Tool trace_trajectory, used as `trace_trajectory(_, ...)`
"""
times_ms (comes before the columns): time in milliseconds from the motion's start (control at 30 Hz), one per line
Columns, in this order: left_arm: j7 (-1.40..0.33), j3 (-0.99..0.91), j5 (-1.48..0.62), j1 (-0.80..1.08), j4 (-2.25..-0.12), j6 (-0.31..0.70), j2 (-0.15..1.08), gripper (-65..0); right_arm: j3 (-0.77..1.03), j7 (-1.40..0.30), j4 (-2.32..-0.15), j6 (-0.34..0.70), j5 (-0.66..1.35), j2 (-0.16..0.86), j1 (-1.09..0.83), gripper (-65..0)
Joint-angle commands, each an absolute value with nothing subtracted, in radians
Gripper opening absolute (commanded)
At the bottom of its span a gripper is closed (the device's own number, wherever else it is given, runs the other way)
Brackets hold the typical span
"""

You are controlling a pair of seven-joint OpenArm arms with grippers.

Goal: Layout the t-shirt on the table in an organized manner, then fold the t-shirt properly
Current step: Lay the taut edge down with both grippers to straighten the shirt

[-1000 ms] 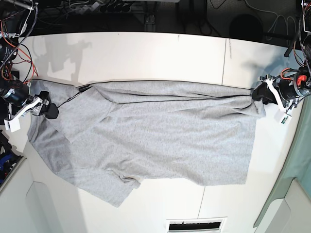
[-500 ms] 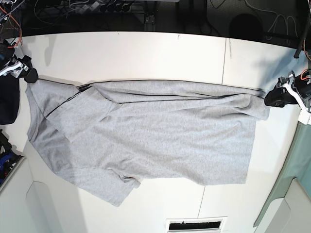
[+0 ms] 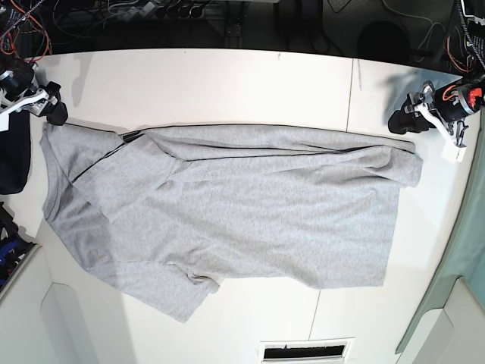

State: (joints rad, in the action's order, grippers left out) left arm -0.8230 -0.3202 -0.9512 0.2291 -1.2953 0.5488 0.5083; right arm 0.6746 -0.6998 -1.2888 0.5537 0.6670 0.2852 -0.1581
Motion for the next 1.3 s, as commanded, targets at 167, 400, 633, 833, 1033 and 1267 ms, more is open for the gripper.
trace_trajectory(167,-0.744,-0.328,-0.874,0.218,-1.305,0.47,0.461,-30.3,0.595,-0.638,-1.3,0.516,0.618,0.281,-0.152,-26.4)
trace_trajectory(400,-0.722,-0.328,-0.82,0.15,-1.232,0.377,0.406,-30.4,0.584,-0.625,-1.285,0.494,0.583,0.229,-0.104,-26.4)
trace_trajectory(633,-0.715,-0.329,-0.818,0.001,-1.026,0.378,0.394,-30.4,0.584,-0.625,-1.215,0.495,0.583,0.226,-0.007,-26.4)
trace_trajectory(833,-0.714,-0.329,-0.817,-0.05,-0.999,0.423,0.394,-43.0,0.584,-0.625,-1.171,0.501,0.583,0.226,0.05,-28.5)
trace_trajectory(1033,-0.714,-0.329,-0.828,-0.038,-1.005,0.517,0.405,-65.0,0.585,-0.649,-1.178,0.548,0.584,0.229,0.057,-65.0)
trace_trajectory(1267,-0.714,-0.329,-0.881,0.122,-1.139,0.522,0.485,-65.0,0.636,-0.801,-1.295,0.559,0.704,0.239,-0.023,-65.0)
